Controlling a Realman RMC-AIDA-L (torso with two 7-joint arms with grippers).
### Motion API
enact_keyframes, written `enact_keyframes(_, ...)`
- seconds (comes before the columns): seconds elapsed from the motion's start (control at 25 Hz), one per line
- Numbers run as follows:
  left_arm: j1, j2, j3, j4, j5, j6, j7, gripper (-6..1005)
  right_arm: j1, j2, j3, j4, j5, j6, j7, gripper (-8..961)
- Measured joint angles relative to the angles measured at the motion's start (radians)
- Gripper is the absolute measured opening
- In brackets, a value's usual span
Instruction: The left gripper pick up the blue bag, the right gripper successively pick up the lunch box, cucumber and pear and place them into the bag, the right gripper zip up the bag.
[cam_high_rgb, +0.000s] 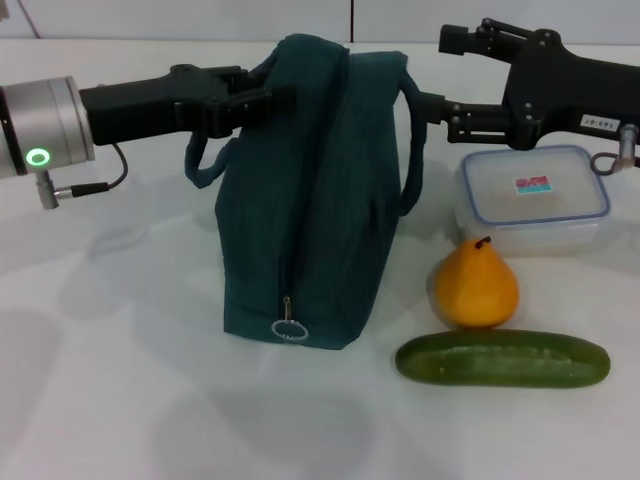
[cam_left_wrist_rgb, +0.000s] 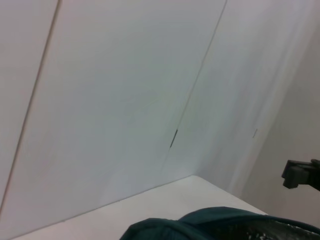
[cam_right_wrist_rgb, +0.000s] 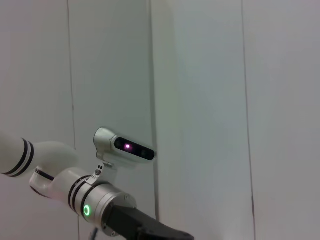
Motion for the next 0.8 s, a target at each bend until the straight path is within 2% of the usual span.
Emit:
enact_keyframes(0.08, -0.001, 0.000, 0.000, 0.006, -0.007, 0.000, 0.000, 395, -0.008, 0.000, 0.000, 0.002, 0.000, 0.000, -0.001, 842)
enact_keyframes(0.28, 0.007, 0.000, 0.000, 0.040, -0.048, -0.036, 0.012, 139, -0.051, 0.003, 0.000, 0.014, 0.036, 0.002, -0.016, 842)
enact_keyframes(0.52, 0.021, 0.001, -0.002, 0.091, -0.074, -0.093, 0.033, 113, -0.085, 0.004, 0.002, 0.110, 0.136, 0.003, -0.048, 841)
enact_keyframes(0.8, 0.023, -0.001, -0.002, 0.102, -0.077, -0.118, 0.089, 78, -0.114, 0.010, 0.002, 0.356, 0.454, 0.033, -0.088, 840)
